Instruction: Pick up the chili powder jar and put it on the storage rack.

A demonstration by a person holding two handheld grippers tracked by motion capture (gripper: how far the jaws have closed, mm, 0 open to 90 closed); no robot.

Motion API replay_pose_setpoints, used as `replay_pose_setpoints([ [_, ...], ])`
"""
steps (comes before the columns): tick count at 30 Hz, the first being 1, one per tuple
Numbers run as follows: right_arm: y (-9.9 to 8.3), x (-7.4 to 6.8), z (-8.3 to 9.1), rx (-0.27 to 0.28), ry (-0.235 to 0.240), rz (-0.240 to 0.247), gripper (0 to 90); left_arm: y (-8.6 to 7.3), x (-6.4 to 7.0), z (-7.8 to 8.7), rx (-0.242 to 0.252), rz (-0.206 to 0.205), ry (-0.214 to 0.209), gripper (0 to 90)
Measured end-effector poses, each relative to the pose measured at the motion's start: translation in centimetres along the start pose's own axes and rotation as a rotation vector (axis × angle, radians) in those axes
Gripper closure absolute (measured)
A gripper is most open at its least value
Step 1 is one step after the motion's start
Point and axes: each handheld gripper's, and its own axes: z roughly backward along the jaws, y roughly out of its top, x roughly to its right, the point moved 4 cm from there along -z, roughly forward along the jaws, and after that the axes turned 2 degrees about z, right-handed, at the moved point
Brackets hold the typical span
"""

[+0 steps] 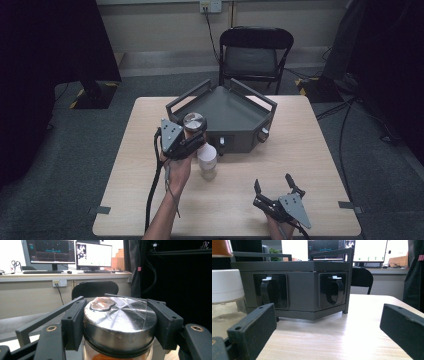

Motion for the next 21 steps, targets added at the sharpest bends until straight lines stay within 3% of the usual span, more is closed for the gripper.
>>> replay_pose_setpoints([
  [11,0.0,0.1,0.0,0.001,0.005,0.0,0.0,-0.1,0.8,-3.4,0.026,-0.014,0.071,35.0],
  [21,0.0,0.1,0.0,0.001,0.004,0.0,0.0,0.8,0.3,-6.5,0.016,-0.026,0.091,35.0],
])
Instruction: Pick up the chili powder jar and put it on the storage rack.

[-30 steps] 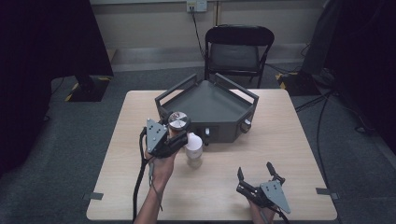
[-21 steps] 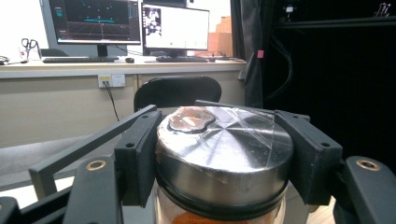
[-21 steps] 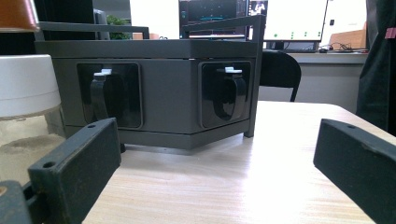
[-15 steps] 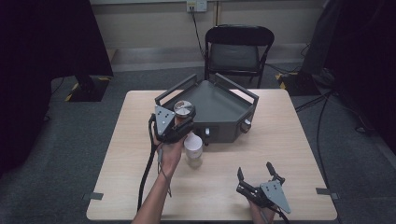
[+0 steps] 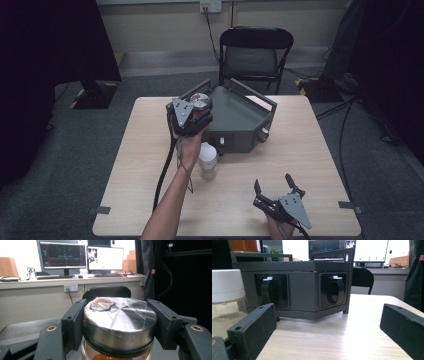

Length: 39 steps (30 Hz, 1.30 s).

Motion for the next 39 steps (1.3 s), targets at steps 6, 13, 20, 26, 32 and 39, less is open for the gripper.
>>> replay_pose_setpoints([
  [6,0.0,0.0,0.0,0.0,0.001,0.0,0.0,-0.6,0.2,-1.5,-0.029,-0.001,0.008,35.0],
  [13,0.0,0.1,0.0,0.0,0.005,0.0,0.0,-1.5,0.7,-2.7,-0.047,-0.018,0.022,35.0],
  [20,0.0,0.1,0.0,0.0,0.005,0.001,0.0,-1.7,0.5,-3.0,-0.069,-0.015,0.037,35.0],
  [26,0.0,0.1,0.0,0.0,0.004,0.001,0.0,-1.9,0.0,-3.0,-0.079,-0.008,0.027,35.0],
  [32,0.0,0.1,0.0,0.0,0.003,0.001,0.0,-2.1,0.1,-3.0,-0.078,0.017,0.037,34.9],
  [39,0.0,0.0,0.1,0.0,0.002,0.001,0.0,-2.1,0.0,-3.1,-0.085,0.061,0.049,34.7],
])
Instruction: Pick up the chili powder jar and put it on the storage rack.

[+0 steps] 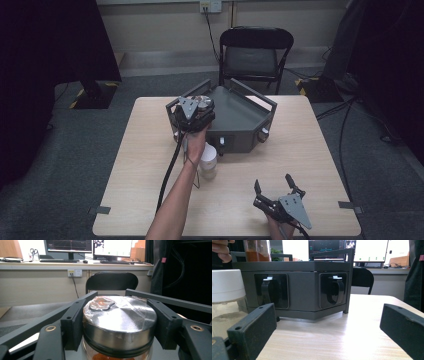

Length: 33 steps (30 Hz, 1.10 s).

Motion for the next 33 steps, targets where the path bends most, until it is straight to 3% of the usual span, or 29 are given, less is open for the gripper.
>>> replay_pose_setpoints([
  [17,0.0,-0.01,0.0,0.0,-0.001,0.001,0.0,0.19,-0.46,-0.07,-0.009,0.025,-0.017,34.2],
  [18,0.0,-0.01,0.0,0.0,-0.001,0.001,0.0,0.16,-0.58,-0.15,-0.009,0.031,-0.02,31.9],
  [20,0.0,-0.02,0.0,0.0,-0.001,0.001,0.0,0.03,-0.62,-0.23,0.003,0.047,-0.014,18.6],
  [22,0.0,-0.03,0.0,0.0,-0.002,0.0,0.0,-0.03,-0.53,-0.2,0.016,0.038,-0.006,9.7],
  [24,0.0,-0.02,0.0,0.0,-0.002,0.001,0.0,0.04,-0.43,-0.11,0.021,0.017,0.0,5.8],
  [33,0.0,-0.04,0.0,0.0,-0.003,0.001,0.0,0.8,-0.87,0.42,-0.008,0.036,-0.007,0.0],
])
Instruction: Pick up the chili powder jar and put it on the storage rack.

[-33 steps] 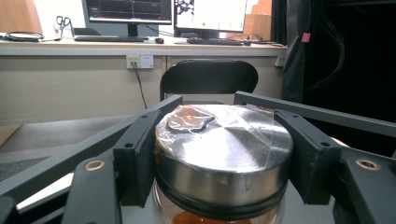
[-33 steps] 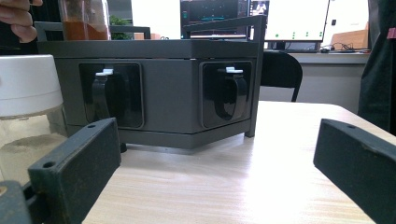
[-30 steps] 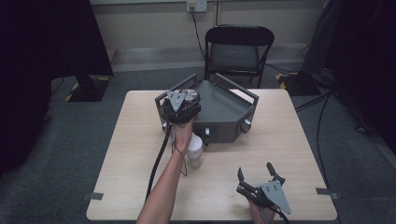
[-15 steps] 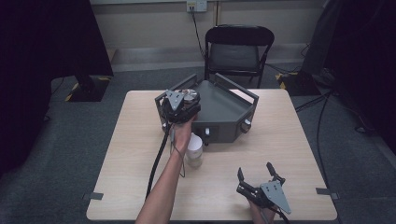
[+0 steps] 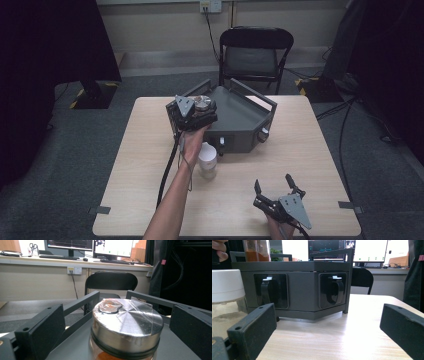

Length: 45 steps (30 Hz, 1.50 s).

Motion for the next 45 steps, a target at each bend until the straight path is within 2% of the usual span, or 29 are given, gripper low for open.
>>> replay_pose_setpoints([
  [12,0.0,0.0,0.0,0.0,-0.001,0.0,0.0,0.2,-0.4,1.5,0.028,0.014,-0.02,0.0],
  [17,0.0,0.0,0.0,0.0,-0.001,0.0,0.0,-0.1,-0.6,2.5,0.043,0.014,-0.008,0.0],
  [20,0.0,0.0,0.0,-0.001,-0.002,0.0,0.0,-0.3,-1.0,3.0,0.038,0.031,-0.01,0.0],
  [30,0.0,-0.1,0.0,-0.002,-0.006,0.0,0.0,-1.3,-1.6,5.0,0.052,0.013,-0.011,0.0],
  [34,0.0,0.0,0.0,-0.002,-0.003,0.0,0.0,-2.0,-1.6,6.1,0.085,-0.005,0.005,0.1],
  [45,0.0,0.0,0.0,-0.002,-0.004,0.0,0.0,-3.0,-2.2,8.8,0.133,0.005,-0.001,0.5],
])
